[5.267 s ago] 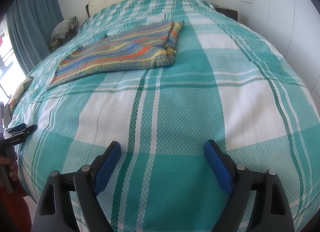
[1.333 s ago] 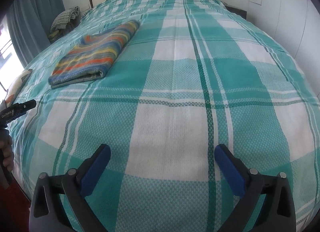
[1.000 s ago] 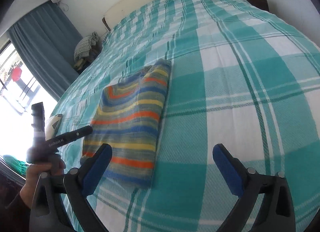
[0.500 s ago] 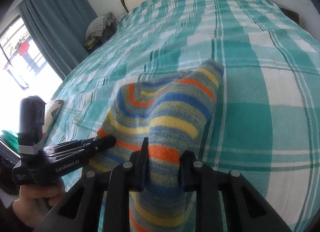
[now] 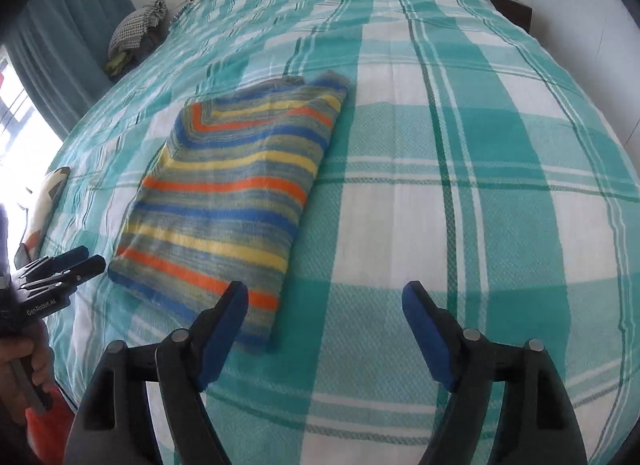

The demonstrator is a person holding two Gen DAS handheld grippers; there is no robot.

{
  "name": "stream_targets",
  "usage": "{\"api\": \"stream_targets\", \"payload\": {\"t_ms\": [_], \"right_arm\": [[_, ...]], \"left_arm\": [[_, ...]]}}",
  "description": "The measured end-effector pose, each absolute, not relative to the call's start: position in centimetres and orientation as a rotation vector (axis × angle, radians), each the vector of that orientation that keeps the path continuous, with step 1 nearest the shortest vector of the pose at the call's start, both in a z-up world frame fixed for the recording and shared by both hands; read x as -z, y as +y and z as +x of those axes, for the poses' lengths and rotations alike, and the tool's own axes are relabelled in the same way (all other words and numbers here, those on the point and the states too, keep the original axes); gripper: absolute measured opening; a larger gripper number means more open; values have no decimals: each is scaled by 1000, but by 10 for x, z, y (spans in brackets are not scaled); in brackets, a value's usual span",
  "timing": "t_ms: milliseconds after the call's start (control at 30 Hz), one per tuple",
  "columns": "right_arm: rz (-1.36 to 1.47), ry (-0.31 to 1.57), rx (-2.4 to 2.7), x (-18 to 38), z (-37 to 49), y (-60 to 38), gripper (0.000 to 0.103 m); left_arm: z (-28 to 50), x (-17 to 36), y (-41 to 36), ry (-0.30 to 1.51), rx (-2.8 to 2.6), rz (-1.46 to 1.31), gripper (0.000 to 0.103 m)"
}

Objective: Fold small clothes

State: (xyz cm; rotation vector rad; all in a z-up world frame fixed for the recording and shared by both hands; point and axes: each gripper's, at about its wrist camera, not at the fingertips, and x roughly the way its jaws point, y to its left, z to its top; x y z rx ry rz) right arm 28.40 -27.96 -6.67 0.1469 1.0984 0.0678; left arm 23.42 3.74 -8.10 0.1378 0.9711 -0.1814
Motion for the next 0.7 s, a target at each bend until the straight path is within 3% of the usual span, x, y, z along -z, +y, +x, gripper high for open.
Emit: {"api": "stream_targets", "payload": {"t_ms": [67, 200, 367, 700], "right_arm": [[130, 1084, -77, 56, 258, -281, 87], [63, 1004, -105, 20, 217, -268, 98], [-21, 919, -140, -23, 184, -245, 100], [-116, 876, -135, -54, 132, -223, 100]], "left_arm": [[209, 59, 34, 891, 130, 192, 99], [174, 24, 24, 799, 42, 248, 101], [148, 1, 21, 765, -44, 266, 102], [113, -8, 6, 916, 7, 178, 102]]}}
